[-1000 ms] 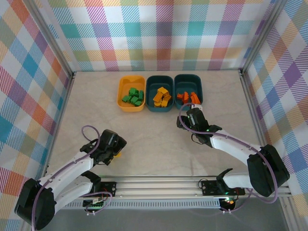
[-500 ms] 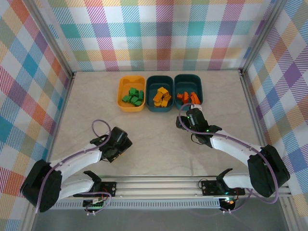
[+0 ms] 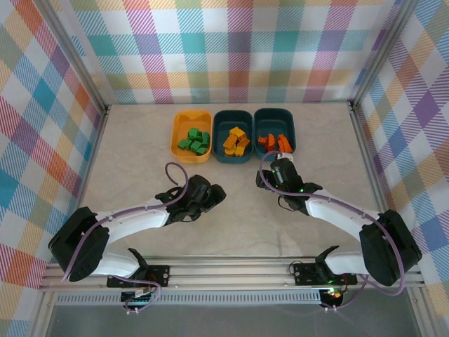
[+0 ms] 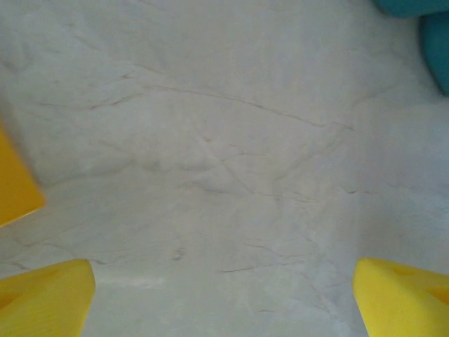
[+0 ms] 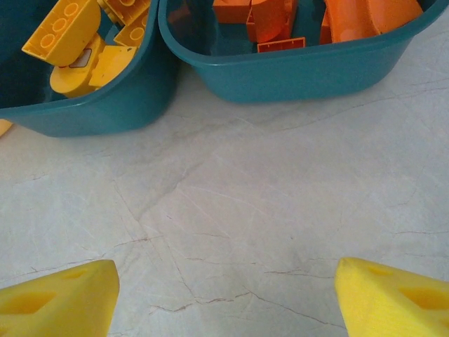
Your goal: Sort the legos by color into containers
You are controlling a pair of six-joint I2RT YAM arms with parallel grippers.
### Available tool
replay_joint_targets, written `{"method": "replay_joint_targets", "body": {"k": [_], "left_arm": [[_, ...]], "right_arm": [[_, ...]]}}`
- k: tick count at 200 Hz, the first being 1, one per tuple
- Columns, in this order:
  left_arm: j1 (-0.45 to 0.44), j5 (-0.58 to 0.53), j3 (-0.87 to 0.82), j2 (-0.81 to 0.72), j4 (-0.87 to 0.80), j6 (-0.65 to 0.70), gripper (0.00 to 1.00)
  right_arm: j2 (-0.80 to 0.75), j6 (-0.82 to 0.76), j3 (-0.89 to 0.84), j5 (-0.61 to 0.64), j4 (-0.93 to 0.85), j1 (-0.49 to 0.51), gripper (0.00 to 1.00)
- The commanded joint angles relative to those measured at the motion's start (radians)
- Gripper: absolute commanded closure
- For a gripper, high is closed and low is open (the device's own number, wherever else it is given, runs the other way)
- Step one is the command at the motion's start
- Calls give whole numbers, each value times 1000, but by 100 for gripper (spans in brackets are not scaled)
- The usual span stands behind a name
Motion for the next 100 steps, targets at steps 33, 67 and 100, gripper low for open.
{"method": "replay_joint_targets", "body": {"k": [33,67,100], "left_arm": [[-6,-192,132,-58,-384,53,5],[21,-196,188,4,-545,-5,5],[54,-155,240,111,-608,-4,4]], "right_arm": [[7,2,4,-17,22,9,19],[23,2,15,-25,16,12,20],[14,5,15,-20,10,13,21]]}}
